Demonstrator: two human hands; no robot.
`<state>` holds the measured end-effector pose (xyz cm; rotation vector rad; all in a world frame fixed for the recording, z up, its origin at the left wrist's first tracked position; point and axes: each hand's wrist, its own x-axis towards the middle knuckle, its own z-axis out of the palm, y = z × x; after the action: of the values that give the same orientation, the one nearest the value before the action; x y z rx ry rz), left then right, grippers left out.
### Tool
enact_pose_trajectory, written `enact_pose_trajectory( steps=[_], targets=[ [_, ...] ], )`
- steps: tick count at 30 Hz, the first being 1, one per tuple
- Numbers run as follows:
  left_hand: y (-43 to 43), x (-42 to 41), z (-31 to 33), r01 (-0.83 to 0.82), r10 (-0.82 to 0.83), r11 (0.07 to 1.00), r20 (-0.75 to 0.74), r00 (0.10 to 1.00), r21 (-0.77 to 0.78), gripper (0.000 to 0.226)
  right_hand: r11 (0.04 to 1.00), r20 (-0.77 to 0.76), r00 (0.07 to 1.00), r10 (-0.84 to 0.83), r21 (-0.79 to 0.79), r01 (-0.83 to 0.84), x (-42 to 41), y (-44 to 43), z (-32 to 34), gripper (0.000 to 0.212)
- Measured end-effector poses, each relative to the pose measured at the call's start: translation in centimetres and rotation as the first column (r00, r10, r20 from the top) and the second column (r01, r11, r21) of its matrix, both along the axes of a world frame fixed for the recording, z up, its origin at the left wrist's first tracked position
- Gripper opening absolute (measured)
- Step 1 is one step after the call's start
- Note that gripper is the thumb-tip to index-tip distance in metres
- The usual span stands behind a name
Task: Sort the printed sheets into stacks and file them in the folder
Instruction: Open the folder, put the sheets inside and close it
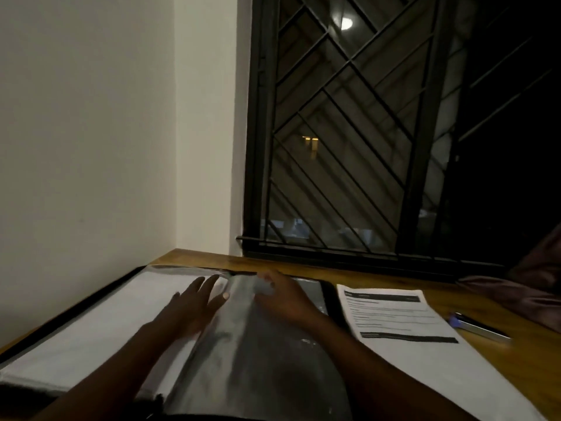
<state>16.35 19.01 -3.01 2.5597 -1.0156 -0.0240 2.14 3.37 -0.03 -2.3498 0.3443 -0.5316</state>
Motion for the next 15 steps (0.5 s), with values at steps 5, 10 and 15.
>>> enact_pose_trajectory(
  steps=[5,10,15],
  targets=[
    [-6.6,-6.2,0.3,0.236,-0.234,0.919,0.047,0.971,-0.314,0.057,0.980,0.045,0.982,-0.183,0.085,0.179,-6.2,-7.5,0.8,0.027],
    [-13.6,-12.2,1.0,0.276,-0.329,0.813,-0.013,0.944,-0.512,0.036,0.912,0.052,0.917,-0.395,0.139,0.385,-12.3,-14.1,1.0,0.029],
    [-19.6,-15.7,0.0,0.202,-0.377,0.767,-0.173,0.910,-0.609,0.036,0.820,-0.031,0.822,-0.569,0.059,0.569,-17.5,-19.2,-0.1,0.030]
  ],
)
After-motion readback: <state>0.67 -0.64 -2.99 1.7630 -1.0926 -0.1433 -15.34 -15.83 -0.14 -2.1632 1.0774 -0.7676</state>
